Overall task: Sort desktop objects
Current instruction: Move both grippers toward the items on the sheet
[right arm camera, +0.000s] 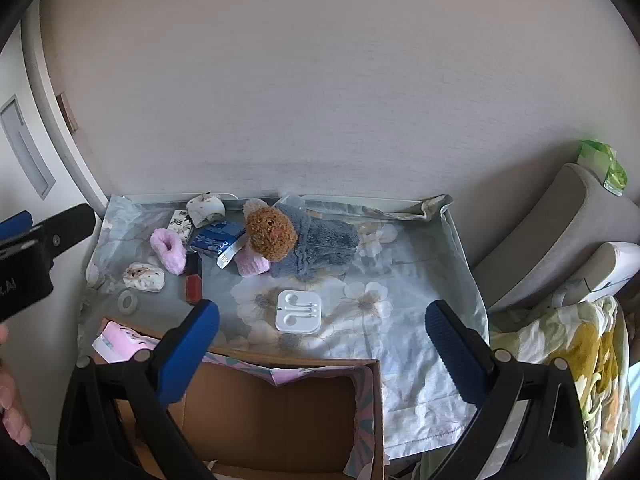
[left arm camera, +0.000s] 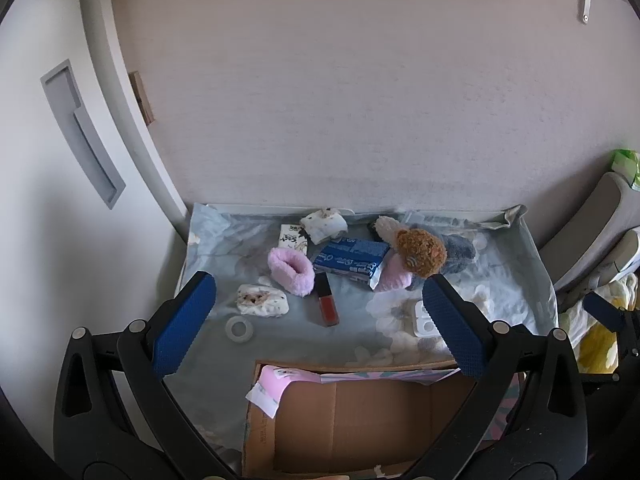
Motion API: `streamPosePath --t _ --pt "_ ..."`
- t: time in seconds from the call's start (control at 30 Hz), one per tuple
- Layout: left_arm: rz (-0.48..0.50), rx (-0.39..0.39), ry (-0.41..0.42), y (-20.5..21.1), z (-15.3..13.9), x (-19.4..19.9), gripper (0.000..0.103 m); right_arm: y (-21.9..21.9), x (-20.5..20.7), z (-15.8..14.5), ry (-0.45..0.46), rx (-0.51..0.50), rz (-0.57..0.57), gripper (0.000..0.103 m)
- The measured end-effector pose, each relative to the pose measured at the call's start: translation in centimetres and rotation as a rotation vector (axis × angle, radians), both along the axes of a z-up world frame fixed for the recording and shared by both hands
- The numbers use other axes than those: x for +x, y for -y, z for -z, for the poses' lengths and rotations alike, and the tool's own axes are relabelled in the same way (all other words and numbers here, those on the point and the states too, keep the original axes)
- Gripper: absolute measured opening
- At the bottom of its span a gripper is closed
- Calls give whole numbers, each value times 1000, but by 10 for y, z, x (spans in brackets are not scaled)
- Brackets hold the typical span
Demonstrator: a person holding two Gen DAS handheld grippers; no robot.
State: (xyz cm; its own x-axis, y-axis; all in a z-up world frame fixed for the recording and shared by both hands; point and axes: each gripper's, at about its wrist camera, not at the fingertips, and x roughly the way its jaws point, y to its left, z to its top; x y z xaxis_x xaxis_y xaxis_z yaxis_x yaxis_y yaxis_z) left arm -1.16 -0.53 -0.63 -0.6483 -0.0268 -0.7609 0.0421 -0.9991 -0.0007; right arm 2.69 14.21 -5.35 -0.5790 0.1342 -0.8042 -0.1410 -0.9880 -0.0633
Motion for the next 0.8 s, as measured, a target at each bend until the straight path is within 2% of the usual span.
streamPosePath --t 0.4,0.8 --pt "34 12 -1 -5 0 3 103 -1 1 0 5 -6 -1 102" --pt "32 27 5 9 2 -3 103 0 -4 5 27 -19 -10 102"
